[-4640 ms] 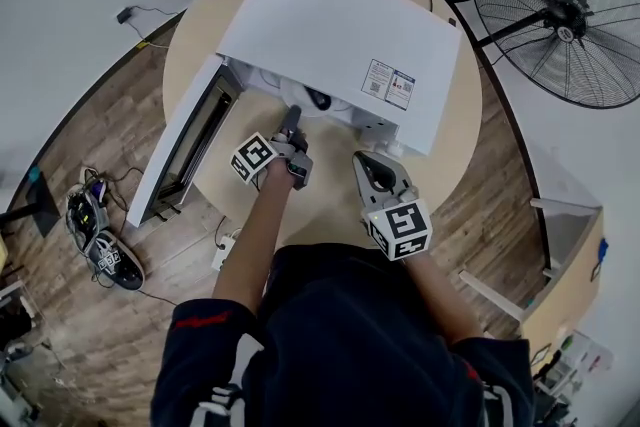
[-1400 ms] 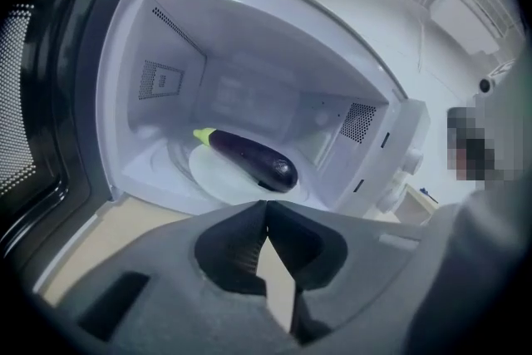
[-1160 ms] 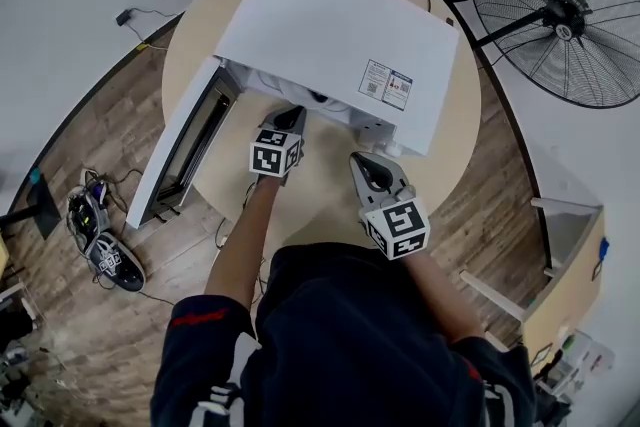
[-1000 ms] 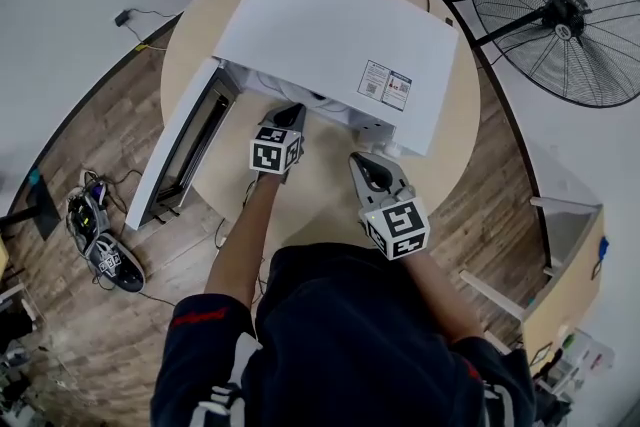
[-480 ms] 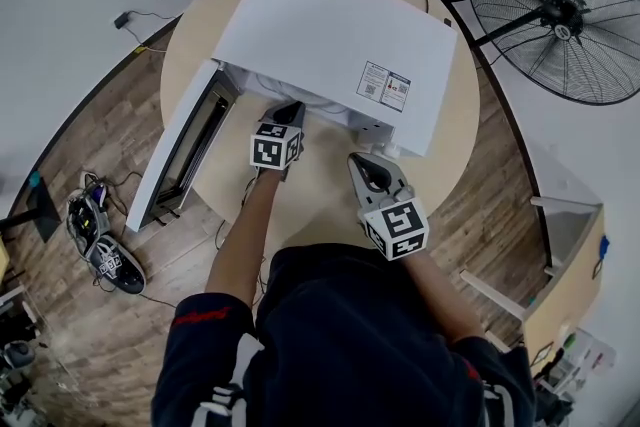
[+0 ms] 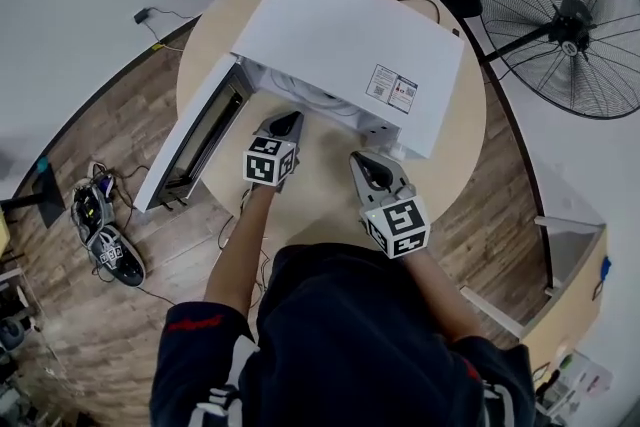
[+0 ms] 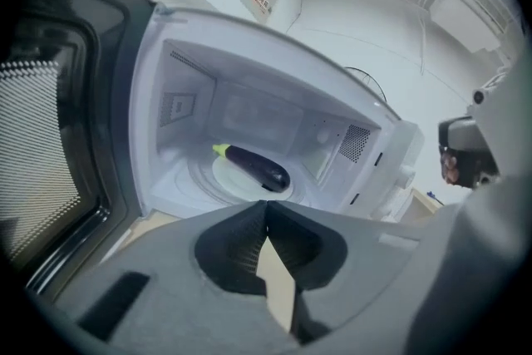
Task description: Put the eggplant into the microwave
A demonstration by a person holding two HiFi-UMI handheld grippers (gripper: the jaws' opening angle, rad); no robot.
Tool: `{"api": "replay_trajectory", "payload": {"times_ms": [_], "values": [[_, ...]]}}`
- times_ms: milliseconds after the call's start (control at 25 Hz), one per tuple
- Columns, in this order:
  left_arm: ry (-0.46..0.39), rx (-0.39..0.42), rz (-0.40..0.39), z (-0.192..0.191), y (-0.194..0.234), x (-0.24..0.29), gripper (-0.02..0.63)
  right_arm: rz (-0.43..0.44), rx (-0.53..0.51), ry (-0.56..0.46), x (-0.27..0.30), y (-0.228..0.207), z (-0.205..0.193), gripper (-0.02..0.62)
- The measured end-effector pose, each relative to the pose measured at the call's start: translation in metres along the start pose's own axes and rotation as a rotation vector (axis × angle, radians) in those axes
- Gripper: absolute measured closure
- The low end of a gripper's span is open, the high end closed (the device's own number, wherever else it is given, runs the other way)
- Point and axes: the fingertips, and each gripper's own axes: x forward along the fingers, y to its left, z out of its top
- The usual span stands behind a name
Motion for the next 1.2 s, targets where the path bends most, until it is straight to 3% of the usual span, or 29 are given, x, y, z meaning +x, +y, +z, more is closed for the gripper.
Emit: {"api": "replay_trajectory", "payload": {"times_ms": [520, 1080, 1200], "values": [[-0.107, 0.056, 0.122, 0.011, -0.038, -0.119, 0.589, 0.087, -0.030, -0.092, -0.014, 0.019, 0.021, 0.584], [-0.325, 0.009, 0.226, 0.043, -0.094, -0.217, 0.588, 0.184, -0.008, -0.184, -0.033, 0.038, 0.041, 0.584], [-0.358, 0.034, 0.254, 0.054, -0.104, -0.235, 0.589, 0.192, -0.013, -0.207, -0.037, 0.040, 0.048, 0.584]]}}
